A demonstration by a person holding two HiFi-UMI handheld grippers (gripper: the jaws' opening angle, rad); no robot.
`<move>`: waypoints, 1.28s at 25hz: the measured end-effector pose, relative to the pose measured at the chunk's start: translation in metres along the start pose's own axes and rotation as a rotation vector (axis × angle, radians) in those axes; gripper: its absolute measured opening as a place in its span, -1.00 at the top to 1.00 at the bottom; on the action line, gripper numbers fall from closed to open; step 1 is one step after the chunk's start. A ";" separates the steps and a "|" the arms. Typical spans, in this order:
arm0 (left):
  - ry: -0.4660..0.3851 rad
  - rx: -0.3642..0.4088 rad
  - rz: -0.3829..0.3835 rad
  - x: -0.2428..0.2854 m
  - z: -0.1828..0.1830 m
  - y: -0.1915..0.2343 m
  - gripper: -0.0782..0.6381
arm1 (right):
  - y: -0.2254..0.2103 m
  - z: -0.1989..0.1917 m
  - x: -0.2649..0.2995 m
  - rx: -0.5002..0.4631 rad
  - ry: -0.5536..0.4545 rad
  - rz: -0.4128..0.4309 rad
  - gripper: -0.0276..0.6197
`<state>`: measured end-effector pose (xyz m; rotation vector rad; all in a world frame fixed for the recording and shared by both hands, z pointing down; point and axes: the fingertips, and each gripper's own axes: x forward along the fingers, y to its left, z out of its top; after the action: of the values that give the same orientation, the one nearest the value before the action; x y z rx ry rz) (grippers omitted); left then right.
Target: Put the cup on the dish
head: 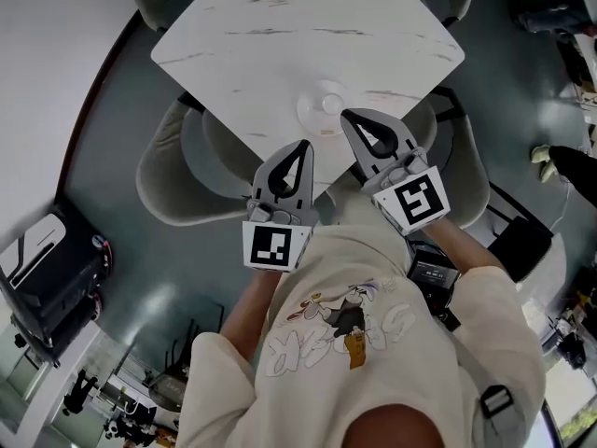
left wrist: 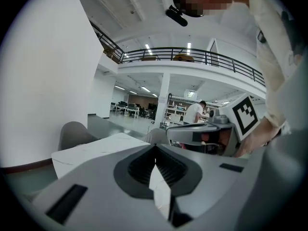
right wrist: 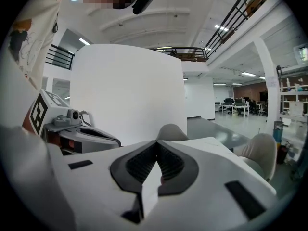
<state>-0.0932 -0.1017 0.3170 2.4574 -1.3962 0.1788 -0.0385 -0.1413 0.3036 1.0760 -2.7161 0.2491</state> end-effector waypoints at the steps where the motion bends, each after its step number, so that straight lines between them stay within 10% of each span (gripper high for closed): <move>1: 0.015 -0.002 0.004 -0.003 0.001 0.001 0.77 | 0.001 0.006 -0.001 -0.005 -0.009 -0.002 0.90; 13: -0.057 -0.042 0.040 -0.033 0.038 0.007 0.77 | 0.012 0.056 -0.016 -0.042 -0.062 0.002 0.90; 32: -0.091 -0.063 0.021 -0.043 0.046 0.009 0.77 | 0.024 0.016 -0.005 0.028 0.029 0.005 0.90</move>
<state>-0.1245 -0.0860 0.2646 2.4283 -1.4421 0.0278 -0.0535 -0.1244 0.2848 1.0647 -2.6980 0.3016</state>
